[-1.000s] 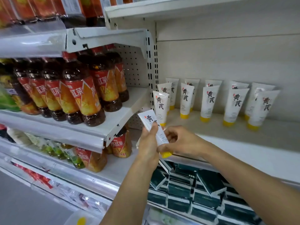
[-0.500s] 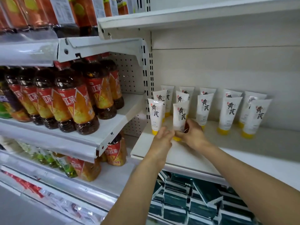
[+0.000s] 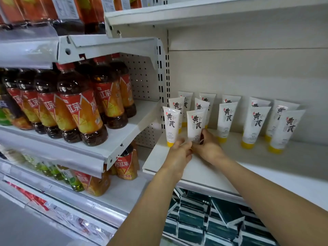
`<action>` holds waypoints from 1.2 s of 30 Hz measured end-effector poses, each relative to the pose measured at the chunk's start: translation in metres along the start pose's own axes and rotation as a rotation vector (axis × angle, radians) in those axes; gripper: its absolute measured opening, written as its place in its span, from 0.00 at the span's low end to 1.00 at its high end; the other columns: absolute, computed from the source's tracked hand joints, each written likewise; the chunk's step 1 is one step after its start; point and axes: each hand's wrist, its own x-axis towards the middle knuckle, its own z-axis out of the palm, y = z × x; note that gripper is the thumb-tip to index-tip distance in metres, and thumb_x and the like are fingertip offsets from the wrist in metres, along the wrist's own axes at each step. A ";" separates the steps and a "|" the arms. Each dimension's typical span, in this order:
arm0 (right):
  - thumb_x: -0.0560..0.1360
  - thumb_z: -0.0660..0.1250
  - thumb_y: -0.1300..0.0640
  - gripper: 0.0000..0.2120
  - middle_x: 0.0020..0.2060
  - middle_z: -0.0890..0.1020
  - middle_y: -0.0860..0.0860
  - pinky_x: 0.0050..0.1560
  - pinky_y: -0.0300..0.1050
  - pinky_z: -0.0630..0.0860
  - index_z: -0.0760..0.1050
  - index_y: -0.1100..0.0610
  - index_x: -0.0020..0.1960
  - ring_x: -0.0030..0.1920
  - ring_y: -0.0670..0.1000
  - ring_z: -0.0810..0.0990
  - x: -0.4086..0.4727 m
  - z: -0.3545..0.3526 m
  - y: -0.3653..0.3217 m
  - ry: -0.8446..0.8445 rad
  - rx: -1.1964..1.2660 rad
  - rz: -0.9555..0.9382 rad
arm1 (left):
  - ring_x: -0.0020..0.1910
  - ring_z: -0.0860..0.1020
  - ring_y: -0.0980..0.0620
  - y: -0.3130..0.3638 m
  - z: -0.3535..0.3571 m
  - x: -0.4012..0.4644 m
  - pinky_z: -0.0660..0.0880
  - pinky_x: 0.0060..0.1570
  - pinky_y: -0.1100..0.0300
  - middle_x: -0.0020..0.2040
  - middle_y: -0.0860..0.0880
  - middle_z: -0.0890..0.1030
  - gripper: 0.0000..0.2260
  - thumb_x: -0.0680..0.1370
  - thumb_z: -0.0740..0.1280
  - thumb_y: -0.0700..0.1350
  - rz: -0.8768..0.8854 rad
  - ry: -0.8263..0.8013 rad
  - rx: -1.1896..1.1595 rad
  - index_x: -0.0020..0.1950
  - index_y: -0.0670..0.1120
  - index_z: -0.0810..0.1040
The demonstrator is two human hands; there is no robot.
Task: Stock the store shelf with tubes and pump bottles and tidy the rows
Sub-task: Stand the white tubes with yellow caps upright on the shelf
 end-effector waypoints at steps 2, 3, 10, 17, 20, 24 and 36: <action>0.68 0.74 0.49 0.20 0.48 0.81 0.51 0.47 0.47 0.76 0.71 0.56 0.54 0.47 0.53 0.80 -0.001 0.000 -0.001 -0.016 0.017 -0.001 | 0.62 0.74 0.48 0.000 0.002 -0.002 0.68 0.69 0.54 0.58 0.47 0.77 0.16 0.82 0.60 0.39 -0.003 -0.006 -0.022 0.70 0.47 0.67; 0.68 0.74 0.49 0.20 0.48 0.81 0.52 0.49 0.49 0.77 0.71 0.56 0.54 0.48 0.53 0.80 -0.001 -0.001 -0.002 -0.024 0.015 -0.006 | 0.61 0.75 0.48 0.001 0.003 -0.003 0.68 0.69 0.54 0.56 0.48 0.78 0.15 0.82 0.60 0.39 -0.001 -0.007 -0.029 0.69 0.47 0.68; 0.71 0.74 0.55 0.22 0.46 0.76 0.50 0.46 0.42 0.70 0.68 0.58 0.59 0.46 0.52 0.77 -0.014 -0.004 -0.004 0.014 0.007 -0.008 | 0.44 0.76 0.53 0.002 -0.001 -0.015 0.74 0.52 0.59 0.44 0.48 0.77 0.06 0.81 0.61 0.38 -0.011 0.069 -0.063 0.50 0.50 0.71; 0.76 0.67 0.52 0.06 0.37 0.75 0.46 0.45 0.50 0.74 0.72 0.53 0.46 0.39 0.50 0.74 -0.049 -0.010 0.001 0.135 0.081 -0.014 | 0.38 0.79 0.50 -0.001 -0.029 -0.050 0.78 0.36 0.59 0.46 0.45 0.83 0.07 0.81 0.63 0.41 0.106 0.197 -0.115 0.58 0.44 0.76; 0.77 0.66 0.56 0.06 0.35 0.76 0.48 0.42 0.47 0.71 0.73 0.53 0.41 0.36 0.47 0.72 -0.074 -0.005 -0.010 0.163 0.213 -0.085 | 0.29 0.73 0.53 -0.002 -0.039 -0.070 0.67 0.24 0.63 0.41 0.46 0.82 0.07 0.80 0.63 0.41 0.104 0.218 -0.148 0.56 0.44 0.77; 0.78 0.66 0.60 0.06 0.32 0.73 0.48 0.35 0.36 0.67 0.74 0.61 0.43 0.31 0.42 0.68 -0.108 0.005 -0.040 0.125 0.366 -0.191 | 0.29 0.73 0.53 -0.007 -0.054 -0.094 0.66 0.27 0.61 0.41 0.47 0.82 0.07 0.80 0.64 0.42 0.128 0.231 -0.157 0.57 0.44 0.77; 0.77 0.66 0.63 0.06 0.32 0.76 0.51 0.35 0.39 0.68 0.75 0.61 0.41 0.32 0.43 0.70 -0.213 0.131 -0.036 -0.368 0.338 -0.301 | 0.29 0.73 0.53 -0.078 -0.193 -0.164 0.68 0.27 0.63 0.39 0.47 0.81 0.05 0.80 0.63 0.41 0.088 0.649 -0.224 0.49 0.46 0.78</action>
